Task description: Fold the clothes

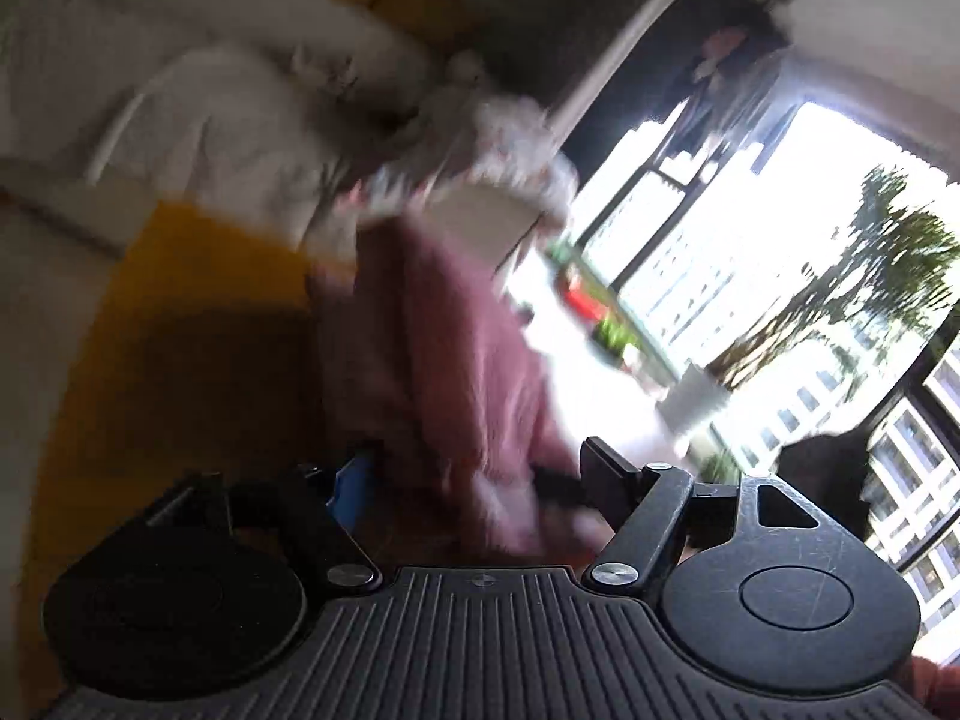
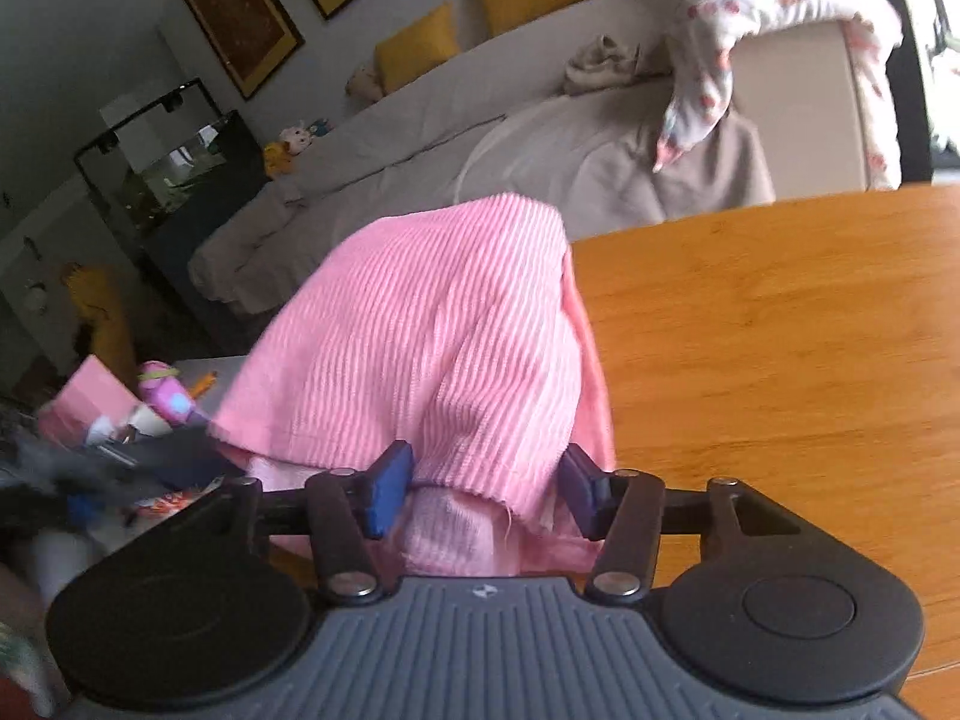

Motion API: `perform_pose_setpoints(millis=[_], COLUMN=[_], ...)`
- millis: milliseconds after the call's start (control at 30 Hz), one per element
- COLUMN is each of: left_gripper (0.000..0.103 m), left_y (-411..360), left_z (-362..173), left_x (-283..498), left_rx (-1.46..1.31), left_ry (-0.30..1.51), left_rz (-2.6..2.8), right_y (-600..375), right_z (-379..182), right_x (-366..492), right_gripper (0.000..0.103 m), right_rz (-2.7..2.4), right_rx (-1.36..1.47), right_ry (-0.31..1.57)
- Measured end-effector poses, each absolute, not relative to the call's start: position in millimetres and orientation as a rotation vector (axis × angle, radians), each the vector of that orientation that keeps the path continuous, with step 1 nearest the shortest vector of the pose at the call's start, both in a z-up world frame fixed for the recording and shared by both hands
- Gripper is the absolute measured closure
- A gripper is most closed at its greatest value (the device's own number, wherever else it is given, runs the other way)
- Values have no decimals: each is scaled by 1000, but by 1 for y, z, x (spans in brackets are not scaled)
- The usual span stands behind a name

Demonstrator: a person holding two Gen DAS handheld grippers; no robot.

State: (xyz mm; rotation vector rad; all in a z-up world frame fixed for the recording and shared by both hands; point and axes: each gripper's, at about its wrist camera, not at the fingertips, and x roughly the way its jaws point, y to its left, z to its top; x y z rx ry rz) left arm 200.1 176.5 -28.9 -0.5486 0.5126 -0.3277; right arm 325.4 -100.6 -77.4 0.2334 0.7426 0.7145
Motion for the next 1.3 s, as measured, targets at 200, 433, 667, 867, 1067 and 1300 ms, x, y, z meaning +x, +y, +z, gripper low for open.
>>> perform_pose_setpoints(millis=[200,433,667,867,1067,1300], left_gripper=[28,42,43,42,41,35], left_y=[164,165,175,180,185,189], left_z=[-16,-57,-61,-62,-64,-67], left_x=[219,231,233,231,233,232], left_rx=[-444,-416,-399,-399,-397,-433], left_ry=[487,604,621,616,622,638], left_rz=[-310,-263,-226,-247,-244,-210], right_y=[-102,-111,-79,-64,4,11], right_z=[-72,-82,-56,-22,-32,-45], right_x=[320,335,323,327,367,372], right_gripper=[48,41,63,62,60,60], right_rz=[698,683,768,694,755,725], right_rx=[208,299,175,20,-110,-118], right_ry=[679,729,657,507,597,625])
